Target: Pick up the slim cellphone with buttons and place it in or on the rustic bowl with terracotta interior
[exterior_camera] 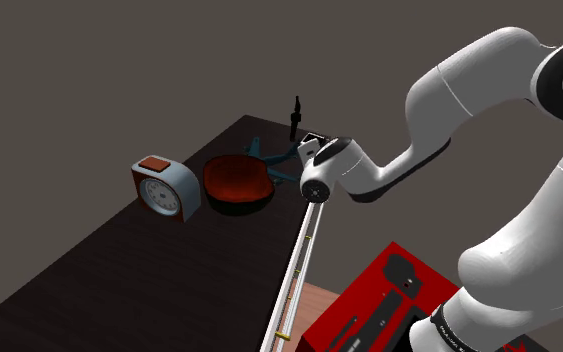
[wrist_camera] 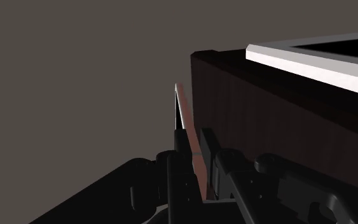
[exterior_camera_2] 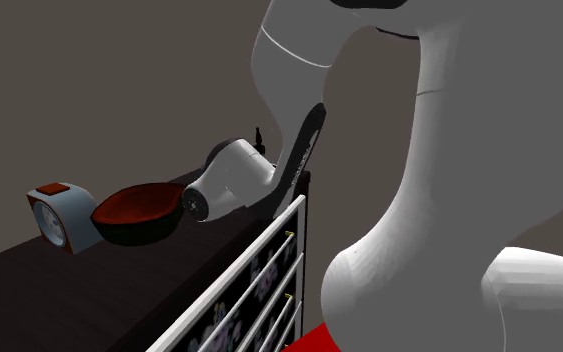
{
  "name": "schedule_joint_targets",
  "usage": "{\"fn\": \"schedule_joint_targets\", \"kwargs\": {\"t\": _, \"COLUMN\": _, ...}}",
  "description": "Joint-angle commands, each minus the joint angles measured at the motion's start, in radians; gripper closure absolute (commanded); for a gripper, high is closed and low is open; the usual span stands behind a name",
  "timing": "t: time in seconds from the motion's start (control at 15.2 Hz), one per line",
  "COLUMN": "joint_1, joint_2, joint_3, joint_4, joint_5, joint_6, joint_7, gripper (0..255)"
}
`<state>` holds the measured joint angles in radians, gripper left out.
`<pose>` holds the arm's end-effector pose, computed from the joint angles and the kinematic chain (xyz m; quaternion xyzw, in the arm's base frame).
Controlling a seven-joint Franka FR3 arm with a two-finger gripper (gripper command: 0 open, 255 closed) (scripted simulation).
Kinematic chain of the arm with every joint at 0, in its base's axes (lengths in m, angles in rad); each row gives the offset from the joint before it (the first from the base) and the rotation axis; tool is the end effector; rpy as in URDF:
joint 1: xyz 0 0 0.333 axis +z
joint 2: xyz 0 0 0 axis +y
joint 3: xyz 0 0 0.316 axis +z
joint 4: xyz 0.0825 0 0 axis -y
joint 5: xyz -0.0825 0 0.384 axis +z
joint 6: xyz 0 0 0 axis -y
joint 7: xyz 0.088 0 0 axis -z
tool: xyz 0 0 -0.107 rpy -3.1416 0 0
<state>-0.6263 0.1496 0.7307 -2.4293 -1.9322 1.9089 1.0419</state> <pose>0.4939 -0.0133 0.2778 0.7409 0.1933 0.2099 0.6080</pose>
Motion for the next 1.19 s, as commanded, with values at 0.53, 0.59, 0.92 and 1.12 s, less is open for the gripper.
{"fn": "schedule_joint_targets", "kwargs": {"t": 0.53, "joint_1": -0.023, "joint_2": -0.156, "joint_3": 0.001, "joint_4": 0.006, "joint_5": 0.088, "joint_6": 0.126, "joint_7": -0.095, "gripper": 255}}
{"fn": "schedule_joint_targets", "kwargs": {"t": 0.59, "joint_1": -0.024, "joint_2": -0.17, "joint_3": -0.001, "joint_4": 0.007, "joint_5": 0.097, "joint_6": 0.138, "joint_7": -0.106, "gripper": 255}}
{"fn": "schedule_joint_targets", "kwargs": {"t": 0.92, "joint_1": -0.028, "joint_2": -0.24, "joint_3": -0.011, "joint_4": 0.015, "joint_5": 0.143, "joint_6": 0.196, "joint_7": -0.16, "gripper": 255}}
{"fn": "schedule_joint_targets", "kwargs": {"t": 1.12, "joint_1": -0.029, "joint_2": -0.275, "joint_3": -0.02, "joint_4": 0.021, "joint_5": 0.168, "joint_6": 0.225, "joint_7": -0.191, "gripper": 255}}
